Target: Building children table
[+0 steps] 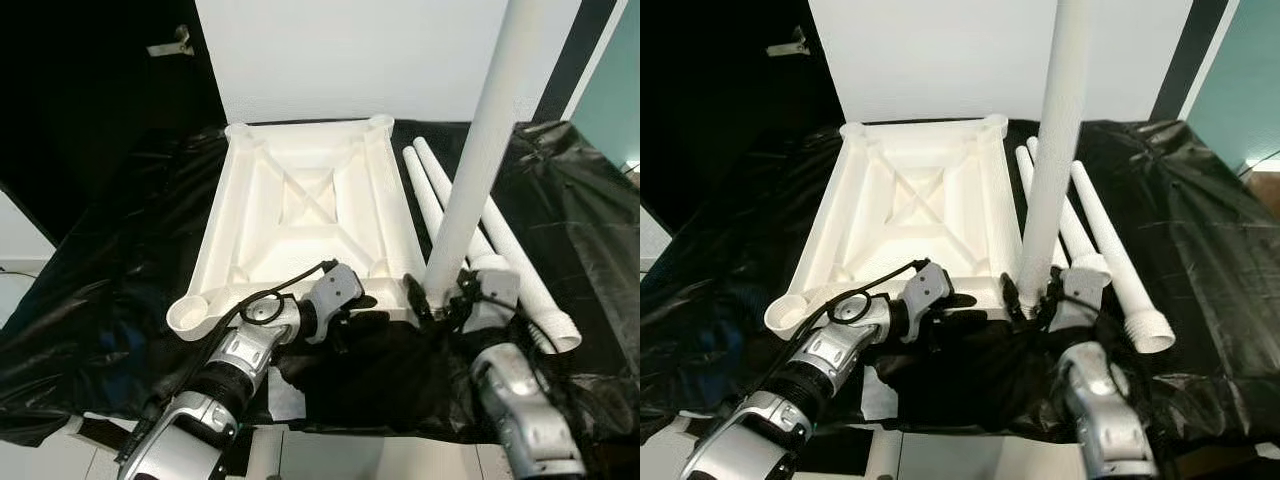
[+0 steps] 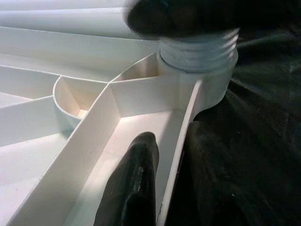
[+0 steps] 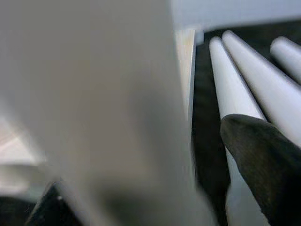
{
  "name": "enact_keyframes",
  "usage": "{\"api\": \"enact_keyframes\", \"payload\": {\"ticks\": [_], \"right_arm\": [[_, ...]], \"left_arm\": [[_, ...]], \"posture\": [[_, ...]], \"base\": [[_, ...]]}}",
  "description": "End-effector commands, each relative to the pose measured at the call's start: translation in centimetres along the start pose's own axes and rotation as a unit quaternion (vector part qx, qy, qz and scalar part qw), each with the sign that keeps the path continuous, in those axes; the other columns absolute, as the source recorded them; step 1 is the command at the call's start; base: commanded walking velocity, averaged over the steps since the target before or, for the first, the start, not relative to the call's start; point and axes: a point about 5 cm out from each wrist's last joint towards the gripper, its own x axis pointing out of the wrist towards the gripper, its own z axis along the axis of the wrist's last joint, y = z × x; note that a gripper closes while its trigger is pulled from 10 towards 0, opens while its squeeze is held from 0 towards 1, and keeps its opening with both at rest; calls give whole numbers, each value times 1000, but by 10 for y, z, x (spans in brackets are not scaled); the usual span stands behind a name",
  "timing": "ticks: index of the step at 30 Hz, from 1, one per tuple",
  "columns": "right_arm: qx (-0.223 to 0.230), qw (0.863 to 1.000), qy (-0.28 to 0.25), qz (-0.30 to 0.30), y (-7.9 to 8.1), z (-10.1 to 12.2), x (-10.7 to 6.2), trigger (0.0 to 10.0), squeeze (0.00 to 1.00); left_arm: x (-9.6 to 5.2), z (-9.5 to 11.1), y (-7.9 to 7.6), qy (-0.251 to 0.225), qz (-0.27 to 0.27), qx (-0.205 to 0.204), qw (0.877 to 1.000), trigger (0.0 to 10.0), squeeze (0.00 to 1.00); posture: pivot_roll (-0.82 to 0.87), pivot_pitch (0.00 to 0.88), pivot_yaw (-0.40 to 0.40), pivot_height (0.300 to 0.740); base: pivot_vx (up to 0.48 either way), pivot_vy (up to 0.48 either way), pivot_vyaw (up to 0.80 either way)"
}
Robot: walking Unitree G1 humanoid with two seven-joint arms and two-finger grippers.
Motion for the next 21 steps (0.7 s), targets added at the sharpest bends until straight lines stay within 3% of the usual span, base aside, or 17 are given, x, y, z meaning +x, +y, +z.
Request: {"api": "enact_keyframes", "payload": {"ticks": [1,6,8,11,12,13,14,21], "right_arm": [[-16,1000,-1,-16,-19,2,-1,10000,0],[-26,997,-2,68,-23,11,4,10000,0],[-22,991,16,133,-18,11,4,10000,0],[-19,988,23,153,-16,10,4,10000,0],[-18,985,29,169,-15,9,3,7608,0],[-18,985,29,169,-15,9,3,7608,0],[-8,984,34,172,-17,7,3,0,0],[29,983,42,176,-21,4,4,0,0]], "left_arm": [[-2,-35,-18,74,-56,-39,995,10000,0],[0,-34,-19,72,-56,-38,995,10000,0],[1,-35,-21,72,-58,-39,995,10000,0],[1,-35,-22,72,-58,-39,995,10000,0],[1,-36,-22,72,-58,-39,995,10000,0],[1,-36,-22,72,-58,-39,995,10000,0],[2,-35,-22,71,-56,-39,995,10000,0],[0,-34,-18,72,-48,-38,996,10000,0]], "posture": [[-77,0,33,740],[-80,0,29,740],[-82,0,24,740],[-82,0,24,740],[-79,0,21,740],[-79,0,21,740],[-79,0,21,740],[-71,0,21,740]], "base": [[0,0,0],[0,0,0],[0,0,0],[0,0,0],[0,0,0],[0,0,0],[0,0,0],[0,0,0]]}}
